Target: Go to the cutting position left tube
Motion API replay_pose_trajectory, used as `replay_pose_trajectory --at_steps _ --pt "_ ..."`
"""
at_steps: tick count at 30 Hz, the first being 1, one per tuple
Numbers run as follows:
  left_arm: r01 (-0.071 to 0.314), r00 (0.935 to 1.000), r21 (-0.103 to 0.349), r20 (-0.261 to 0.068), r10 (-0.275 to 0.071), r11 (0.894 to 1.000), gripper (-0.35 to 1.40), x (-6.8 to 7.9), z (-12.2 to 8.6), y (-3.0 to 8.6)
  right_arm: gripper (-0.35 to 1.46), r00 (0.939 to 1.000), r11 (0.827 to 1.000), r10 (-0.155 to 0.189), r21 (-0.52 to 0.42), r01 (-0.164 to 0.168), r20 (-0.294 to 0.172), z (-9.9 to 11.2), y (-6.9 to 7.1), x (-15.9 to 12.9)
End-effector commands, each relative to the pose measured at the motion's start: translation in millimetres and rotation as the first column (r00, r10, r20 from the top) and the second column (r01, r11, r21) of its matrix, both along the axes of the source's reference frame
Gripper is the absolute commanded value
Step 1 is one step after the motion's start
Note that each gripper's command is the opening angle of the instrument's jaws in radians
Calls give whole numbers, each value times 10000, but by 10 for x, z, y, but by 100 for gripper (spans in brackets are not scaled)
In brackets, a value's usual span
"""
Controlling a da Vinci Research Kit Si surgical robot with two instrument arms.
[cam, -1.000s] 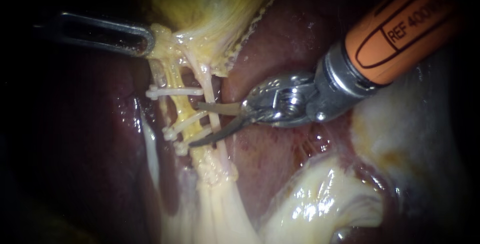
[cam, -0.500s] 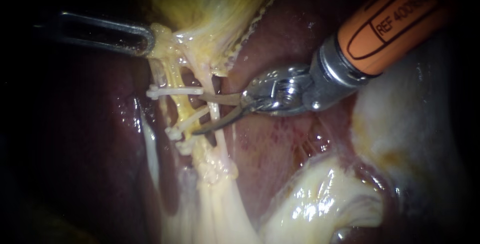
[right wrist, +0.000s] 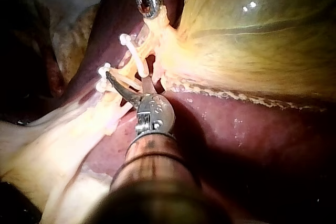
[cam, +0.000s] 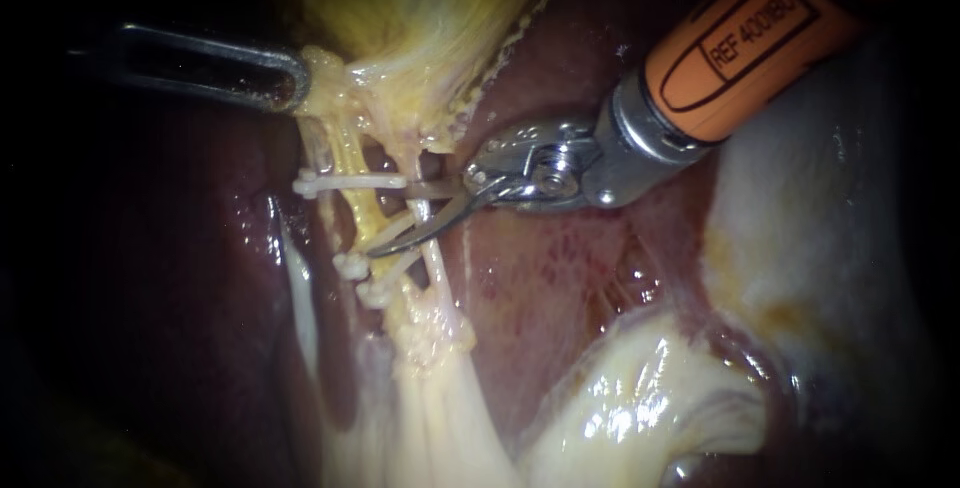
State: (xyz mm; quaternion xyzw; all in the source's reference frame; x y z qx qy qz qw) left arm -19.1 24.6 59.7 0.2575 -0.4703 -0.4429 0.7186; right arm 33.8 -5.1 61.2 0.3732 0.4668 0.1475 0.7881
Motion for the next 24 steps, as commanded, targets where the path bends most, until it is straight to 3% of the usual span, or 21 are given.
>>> replay_pose_trajectory --at_steps 1,10,17,21,24 --pt "0 10000 -3 0 0 10000 -35 0 0 0 80 9998 10000 20 29 -19 -181 1 0 3" --pt "3 10000 -6 -3 -3 10000 -35 0 0 0 68 9893 9996 28 276 12 -1456 2 -6 19" --pt "4 10000 -7 -3 -4 10000 -35 -1 0 0 53 9713 9989 87 462 24 -2376 9 -14 33" --pt "4 10000 -7 -3 -4 10000 -35 -1 0 0 53 9655 9985 206 535 -69 -2594 7 -18 41" --pt "3 10000 -7 -3 -3 10000 -35 -1 0 0 56 9645 9984 264 547 -125 -2627 5 -19 47"
